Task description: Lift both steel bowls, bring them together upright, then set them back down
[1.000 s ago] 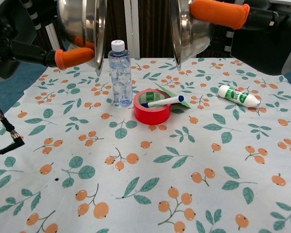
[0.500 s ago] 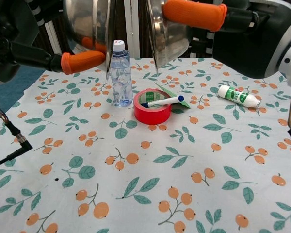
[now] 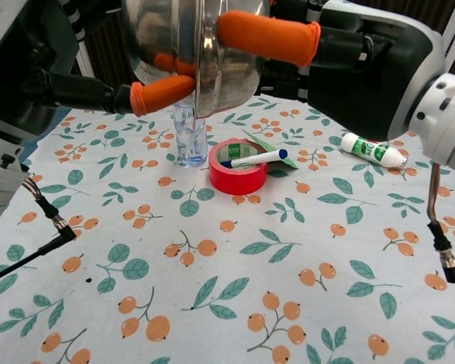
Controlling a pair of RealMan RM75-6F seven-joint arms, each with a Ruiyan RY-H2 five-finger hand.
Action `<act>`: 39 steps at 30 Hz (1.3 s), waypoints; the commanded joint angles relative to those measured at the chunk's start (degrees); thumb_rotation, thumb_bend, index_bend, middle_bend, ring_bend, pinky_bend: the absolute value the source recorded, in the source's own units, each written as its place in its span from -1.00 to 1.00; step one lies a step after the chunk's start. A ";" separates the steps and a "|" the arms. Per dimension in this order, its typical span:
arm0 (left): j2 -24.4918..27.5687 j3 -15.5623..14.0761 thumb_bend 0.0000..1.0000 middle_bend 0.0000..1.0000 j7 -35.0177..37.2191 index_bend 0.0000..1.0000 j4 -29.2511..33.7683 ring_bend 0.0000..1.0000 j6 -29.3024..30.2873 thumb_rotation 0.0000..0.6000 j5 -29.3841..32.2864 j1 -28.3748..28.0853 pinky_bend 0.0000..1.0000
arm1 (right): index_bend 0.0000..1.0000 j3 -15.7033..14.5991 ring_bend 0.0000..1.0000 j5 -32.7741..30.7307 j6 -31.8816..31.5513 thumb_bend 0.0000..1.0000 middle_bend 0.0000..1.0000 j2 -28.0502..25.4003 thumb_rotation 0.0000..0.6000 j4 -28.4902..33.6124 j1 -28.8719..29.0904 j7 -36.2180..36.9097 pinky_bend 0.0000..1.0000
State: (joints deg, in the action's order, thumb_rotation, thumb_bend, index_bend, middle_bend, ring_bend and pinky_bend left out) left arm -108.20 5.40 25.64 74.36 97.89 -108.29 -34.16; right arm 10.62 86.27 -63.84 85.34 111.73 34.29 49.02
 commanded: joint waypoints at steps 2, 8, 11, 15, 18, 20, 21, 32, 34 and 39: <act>0.51 -0.14 -1.00 -0.43 -0.28 -0.32 -0.16 -0.49 0.49 1.00 0.19 0.18 -0.22 | 0.07 0.16 -0.18 0.27 -0.52 -0.54 -0.43 -0.64 1.00 -0.48 -0.16 0.45 -0.10; 5.33 -0.72 -1.00 -0.44 -0.19 -0.32 0.82 -0.49 2.35 1.00 1.44 2.37 -0.23 | 0.07 0.91 -0.18 -0.34 -2.03 -0.54 -0.43 -4.33 1.00 -2.71 -1.39 2.03 -0.10; 7.08 -0.93 -1.00 -0.44 -0.02 -0.32 1.06 -0.49 2.78 1.00 1.67 2.94 -0.23 | 0.07 0.91 -0.18 0.29 -2.01 -0.54 -0.43 -6.37 1.00 -3.43 -1.65 4.42 -0.10; 8.35 -0.92 -1.00 -0.44 0.72 -0.32 1.02 -0.49 3.20 1.00 2.24 3.47 -0.23 | 0.07 0.91 -0.18 1.14 -2.31 -0.54 -0.43 -8.42 1.00 -4.27 -1.97 7.51 -0.10; 9.08 -0.70 -1.00 -0.44 1.91 -0.32 0.29 -0.49 3.54 1.00 3.12 3.91 -0.23 | 0.07 0.81 -0.18 1.72 -3.02 -0.54 -0.43 -10.02 1.00 -4.66 -2.54 10.05 -0.10; 9.28 -0.36 -1.00 -0.44 3.17 -0.32 -0.75 -0.49 3.63 1.00 3.96 4.08 -0.23 | 0.07 0.57 -0.18 2.23 -3.50 -0.54 -0.42 -10.90 1.00 -5.07 -2.91 11.29 -0.10; 9.28 -0.24 -1.00 -0.44 3.98 -0.32 -1.41 -0.49 3.44 1.00 4.45 4.09 -0.23 | 0.07 0.45 -0.18 2.41 -3.61 -0.54 -0.43 -11.17 1.00 -5.25 -3.01 11.85 -0.10; 6.13 0.10 -1.00 -0.43 6.95 -0.32 -5.94 -0.49 2.76 1.00 4.53 2.75 -0.22 | 0.07 -0.75 -0.18 4.14 -3.57 -0.54 -0.43 -9.90 1.00 -5.92 -2.36 13.87 -0.10; 5.25 0.36 -1.00 -0.43 7.23 -0.32 -6.42 -0.49 2.96 1.00 4.19 2.25 -0.22 | 0.07 -0.76 -0.18 4.02 -3.49 -0.54 -0.43 -9.18 1.00 -5.91 -2.12 13.44 -0.10; 3.08 0.13 -1.00 -0.43 7.48 -0.32 -7.19 -0.49 3.42 1.00 3.32 1.60 -0.22 | 0.07 -0.79 -0.18 3.69 -2.99 -0.54 -0.43 -7.35 1.00 -5.45 -1.37 11.96 -0.10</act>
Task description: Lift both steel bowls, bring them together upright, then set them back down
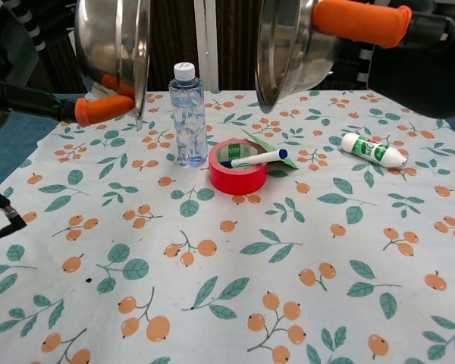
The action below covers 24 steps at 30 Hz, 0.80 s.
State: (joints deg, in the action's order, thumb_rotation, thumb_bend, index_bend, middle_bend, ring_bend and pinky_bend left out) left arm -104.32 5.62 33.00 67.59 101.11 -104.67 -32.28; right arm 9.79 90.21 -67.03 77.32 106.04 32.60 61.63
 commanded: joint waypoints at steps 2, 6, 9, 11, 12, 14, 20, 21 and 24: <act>-1.61 0.00 -1.00 -0.43 0.38 -0.32 -0.75 -0.49 0.52 1.00 -0.33 -0.39 -0.22 | 0.07 0.22 -0.18 -0.60 0.32 -0.54 -0.43 1.27 1.00 0.46 0.59 -1.23 -0.10; -3.04 -0.24 -1.00 -0.43 0.46 -0.32 -1.01 -0.49 1.27 1.00 -0.82 -0.48 -0.22 | 0.08 0.31 -0.18 -1.12 0.72 -0.54 -0.43 2.35 1.00 0.78 1.08 -2.97 -0.10; -4.08 -0.34 -1.00 -0.43 0.81 -0.32 -1.29 -0.49 1.28 1.00 -1.05 -0.84 -0.22 | 0.08 0.16 -0.18 -1.36 1.10 -0.54 -0.43 3.25 1.00 1.16 1.43 -4.36 -0.10; -4.91 -0.55 -1.00 -0.43 0.57 -0.32 -1.50 -0.49 1.65 1.00 -1.53 -0.96 -0.22 | 0.08 -0.12 -0.18 -1.35 1.60 -0.54 -0.43 3.98 1.00 1.45 1.77 -5.38 -0.10; -5.40 -0.82 -1.00 -0.43 0.36 -0.32 -1.38 -0.49 1.94 1.00 -1.93 -0.96 -0.22 | 0.08 -0.26 -0.18 -1.36 1.82 -0.54 -0.43 4.38 1.00 1.57 1.92 -5.90 -0.10; -6.27 -1.02 -1.00 -0.43 0.11 -0.32 -1.55 -0.49 1.69 1.00 -2.16 -1.24 -0.22 | 0.08 -0.62 -0.18 -1.31 2.32 -0.54 -0.43 5.22 1.00 1.80 2.25 -7.06 -0.10; -8.33 -1.08 -1.00 -0.43 -1.58 -0.32 -2.64 -0.49 2.07 1.00 -3.23 -1.91 -0.22 | 0.08 -1.56 -0.18 -1.16 3.21 -0.54 -0.43 7.43 1.00 2.57 2.89 -9.86 -0.10; -8.65 -1.18 -1.00 -0.43 -1.54 -0.32 -2.46 -0.49 2.49 1.00 -3.46 -1.87 -0.22 | 0.08 -1.73 -0.18 -1.16 3.33 -0.54 -0.43 7.70 1.00 2.68 2.94 -10.26 -0.10; -9.41 -1.38 -1.00 -0.43 -2.03 -0.32 -2.85 -0.49 2.87 1.00 -3.70 -1.82 -0.22 | 0.08 -2.19 -0.18 -1.38 3.82 -0.54 -0.43 8.37 1.00 2.94 3.11 -11.17 -0.10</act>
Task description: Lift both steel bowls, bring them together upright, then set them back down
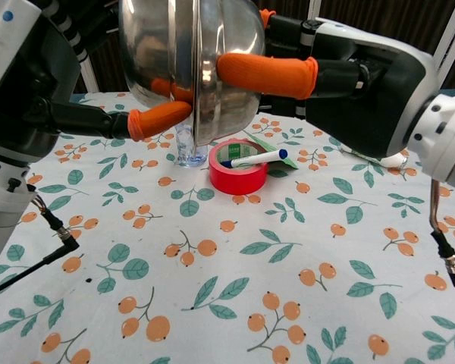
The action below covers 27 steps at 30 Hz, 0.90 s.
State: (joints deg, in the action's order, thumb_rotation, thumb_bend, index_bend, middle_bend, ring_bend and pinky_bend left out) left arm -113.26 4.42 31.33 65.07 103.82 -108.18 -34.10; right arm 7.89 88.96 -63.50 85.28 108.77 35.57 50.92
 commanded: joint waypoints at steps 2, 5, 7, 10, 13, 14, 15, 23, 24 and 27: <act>-0.61 -0.53 -1.00 -0.43 -0.67 -0.32 -0.86 -0.49 0.02 1.00 -0.29 0.05 -0.22 | 0.08 -0.30 -0.18 -0.28 0.22 -0.54 -0.43 0.55 1.00 0.24 0.11 -0.55 -0.10; 0.53 -0.66 -1.00 -0.43 -0.93 -0.32 -0.82 -0.49 0.77 1.00 -0.29 0.49 -0.22 | 0.08 0.24 -0.18 -0.70 -0.86 -0.54 -0.43 -0.32 1.00 -0.18 -0.43 0.10 -0.10; 1.54 -0.65 -1.00 -0.43 -1.17 -0.32 -0.05 -0.49 1.63 1.00 -0.49 0.86 -0.22 | 0.08 0.66 -0.18 -1.08 -1.58 -0.54 -0.43 -1.10 1.00 -0.47 -0.85 0.83 -0.10; 4.42 -0.27 -1.00 -0.43 -2.07 -0.32 1.37 -0.49 2.75 1.00 -0.29 1.63 -0.22 | 0.08 1.53 -0.18 -1.61 -2.97 -0.54 -0.43 -3.08 1.00 -1.07 -1.70 2.90 -0.10; 7.39 -0.46 -1.00 -0.43 -2.57 -0.32 2.89 -0.49 2.99 1.00 0.10 2.42 -0.22 | 0.08 2.20 -0.18 -1.61 -3.95 -0.54 -0.43 -5.09 1.00 -1.61 -2.34 5.72 -0.10; 8.09 -0.49 -1.00 -0.43 -2.35 -0.32 3.20 -0.49 3.02 1.00 0.40 2.65 -0.22 | 0.08 2.35 -0.18 -1.53 -4.23 -0.54 -0.43 -5.65 1.00 -1.69 -2.51 6.61 -0.10; 8.56 -0.51 -1.00 -0.43 -2.07 -0.32 3.40 -0.49 3.03 1.00 0.65 2.82 -0.22 | 0.08 2.39 -0.18 -1.32 -4.35 -0.54 -0.42 -6.11 1.00 -1.76 -2.60 7.25 -0.10; 7.90 -0.84 -1.00 -0.43 0.19 -0.32 1.11 -0.49 1.34 1.00 1.99 2.67 -0.22 | 0.08 1.99 -0.18 0.41 -4.41 -0.54 -0.43 -7.26 1.00 -0.94 -2.42 8.28 -0.10; 7.58 -0.76 -1.00 -0.43 0.22 -0.32 0.67 -0.49 1.19 1.00 1.99 2.51 -0.22 | 0.08 1.92 -0.18 0.50 -4.36 -0.54 -0.43 -7.19 1.00 -0.87 -2.37 8.15 -0.10; 6.62 -0.70 -1.00 -0.43 0.59 -0.32 0.16 -0.49 0.85 1.00 1.93 2.09 -0.22 | 0.08 1.69 -0.18 0.71 -4.19 -0.54 -0.43 -6.81 1.00 -0.80 -2.18 7.76 -0.10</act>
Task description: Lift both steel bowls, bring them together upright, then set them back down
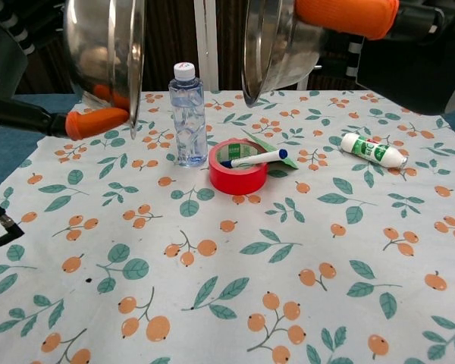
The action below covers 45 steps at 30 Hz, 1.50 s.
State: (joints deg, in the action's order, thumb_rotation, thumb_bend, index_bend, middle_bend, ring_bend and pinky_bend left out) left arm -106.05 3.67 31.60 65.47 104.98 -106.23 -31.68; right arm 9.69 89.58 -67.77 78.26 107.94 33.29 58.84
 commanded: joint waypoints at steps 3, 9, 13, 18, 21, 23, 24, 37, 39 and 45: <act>-1.49 -0.02 -1.00 -0.42 0.11 -0.32 -0.47 -0.49 -0.55 1.00 -0.33 -0.70 -0.22 | 0.08 -0.33 -0.18 0.20 0.32 -0.54 -0.43 0.72 1.00 0.00 0.32 -0.47 -0.10; -3.06 -0.34 -1.00 -0.43 -0.93 -0.32 -0.25 -0.49 -0.59 1.00 -1.27 -1.22 -0.23 | 0.08 -0.85 -0.18 0.91 0.74 -0.54 -0.42 1.56 1.00 0.28 0.83 -2.29 -0.10; -4.21 -0.79 -1.00 -0.42 -1.21 -0.32 -0.32 -0.49 -1.21 1.00 -1.66 -1.61 -0.22 | 0.08 -1.40 -0.18 1.30 1.28 -0.54 -0.42 2.24 1.00 0.79 1.20 -4.04 -0.10; -6.21 -1.14 -1.00 -0.42 -1.35 -0.32 -1.34 -0.49 -1.88 1.00 -2.14 -2.27 -0.22 | 0.08 -2.09 -0.18 1.44 2.28 -0.54 -0.43 3.70 1.00 1.30 1.83 -5.88 -0.10; -6.90 -1.16 -1.00 -0.42 -1.19 -0.32 -1.76 -0.49 -1.92 1.00 -2.16 -2.40 -0.22 | 0.08 -2.24 -0.18 1.44 2.47 -0.54 -0.43 4.17 1.00 1.35 2.01 -6.47 -0.10; -7.21 -1.25 -1.00 -0.42 -0.88 -0.32 -1.54 -0.49 -1.57 1.00 -2.14 -2.27 -0.22 | 0.08 -2.30 -0.18 1.38 2.32 -0.54 -0.43 4.26 1.00 1.34 1.96 -6.62 -0.10; -7.24 -1.20 -1.00 -0.42 -1.04 -0.32 -1.54 -0.49 -1.22 1.00 -2.22 -2.17 -0.22 | 0.08 -2.36 -0.18 1.44 2.18 -0.54 -0.43 4.18 1.00 1.36 1.89 -6.67 -0.10; -1.43 0.03 -1.00 -0.42 -1.45 -0.31 -2.01 -0.49 0.55 1.00 -0.52 -0.68 -0.22 | 0.08 -2.32 -0.18 0.43 0.60 -0.54 -0.43 0.18 1.00 -0.61 0.53 -3.58 -0.10; 0.39 -0.19 -1.00 -0.41 -2.59 -0.31 -1.78 -0.49 0.07 1.00 -0.36 -0.39 -0.22 | 0.08 -2.44 -0.18 0.33 0.84 -0.54 -0.43 -0.65 1.00 -1.66 0.47 -3.78 -0.10; 5.68 -0.88 -1.00 -0.39 -9.01 -0.31 0.66 -0.49 -3.64 1.00 0.87 0.33 -0.23 | 0.09 -3.10 -0.18 1.52 0.57 -0.54 -0.43 -3.17 1.00 -6.57 0.06 -13.27 -0.10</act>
State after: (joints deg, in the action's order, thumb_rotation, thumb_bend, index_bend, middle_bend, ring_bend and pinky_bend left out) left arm -102.67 3.22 25.10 64.49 103.17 -106.11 -31.81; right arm 6.91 90.44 -66.76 76.31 103.99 33.71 50.95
